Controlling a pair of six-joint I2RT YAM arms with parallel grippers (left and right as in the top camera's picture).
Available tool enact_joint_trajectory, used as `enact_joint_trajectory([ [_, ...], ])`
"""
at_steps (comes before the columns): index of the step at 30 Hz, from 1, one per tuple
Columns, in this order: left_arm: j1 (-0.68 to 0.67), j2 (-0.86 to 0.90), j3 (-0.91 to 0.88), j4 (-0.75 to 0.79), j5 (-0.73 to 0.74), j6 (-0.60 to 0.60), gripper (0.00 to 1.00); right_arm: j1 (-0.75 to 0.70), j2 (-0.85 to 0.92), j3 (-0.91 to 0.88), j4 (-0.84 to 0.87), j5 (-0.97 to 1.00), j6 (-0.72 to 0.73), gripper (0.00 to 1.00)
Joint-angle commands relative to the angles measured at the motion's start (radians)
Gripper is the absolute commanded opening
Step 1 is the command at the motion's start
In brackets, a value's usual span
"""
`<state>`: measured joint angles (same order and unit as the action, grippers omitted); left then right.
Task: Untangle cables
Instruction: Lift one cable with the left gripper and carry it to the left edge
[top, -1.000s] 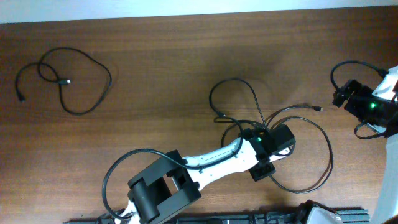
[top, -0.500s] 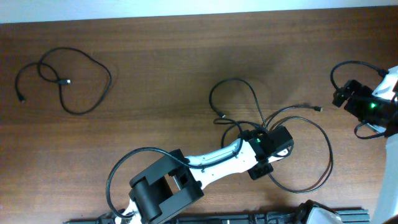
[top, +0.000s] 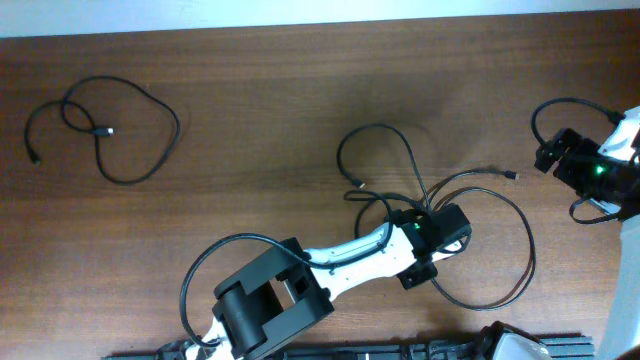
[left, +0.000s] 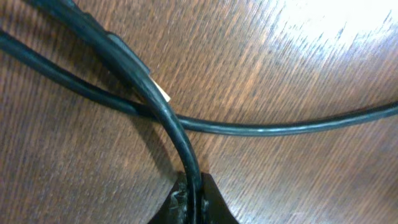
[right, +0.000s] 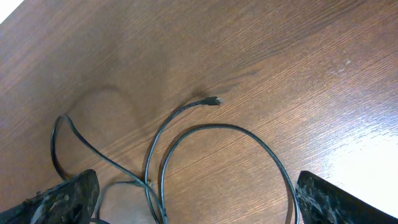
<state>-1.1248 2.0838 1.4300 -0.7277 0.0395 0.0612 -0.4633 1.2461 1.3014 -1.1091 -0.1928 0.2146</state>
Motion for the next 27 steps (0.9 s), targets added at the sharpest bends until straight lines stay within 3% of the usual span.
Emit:
enact_joint_trajectory([
  [1, 0.009, 0.029, 0.067, -0.051, -0.051, -0.004, 0.0, -0.003, -0.01, 0.008, -0.003, -0.008, 0.011, 0.99],
  [5, 0.042, -0.006, 0.203, -0.222, -0.341, -0.004, 0.0, -0.003, -0.01, 0.008, -0.003, -0.005, 0.003, 0.99],
  [7, 0.078, -0.053, 0.278, -0.282, -0.412, -0.004, 0.0, -0.003, -0.01, 0.008, -0.003, -0.005, 0.003, 0.99],
  [15, 0.296, -0.291, 0.338, -0.302, -0.41, -0.122, 0.0, -0.003, -0.01, 0.008, -0.002, -0.005, 0.004, 0.98],
  [21, 0.492, -0.524, 0.338, -0.307, -0.3, -0.137, 0.0, -0.003, -0.009, 0.008, -0.001, -0.005, 0.003, 0.99],
  [27, 0.688, -0.774, 0.338, -0.307, -0.315, -0.174, 0.0, -0.002, 0.021, 0.006, 0.0, -0.006, 0.004, 0.99],
])
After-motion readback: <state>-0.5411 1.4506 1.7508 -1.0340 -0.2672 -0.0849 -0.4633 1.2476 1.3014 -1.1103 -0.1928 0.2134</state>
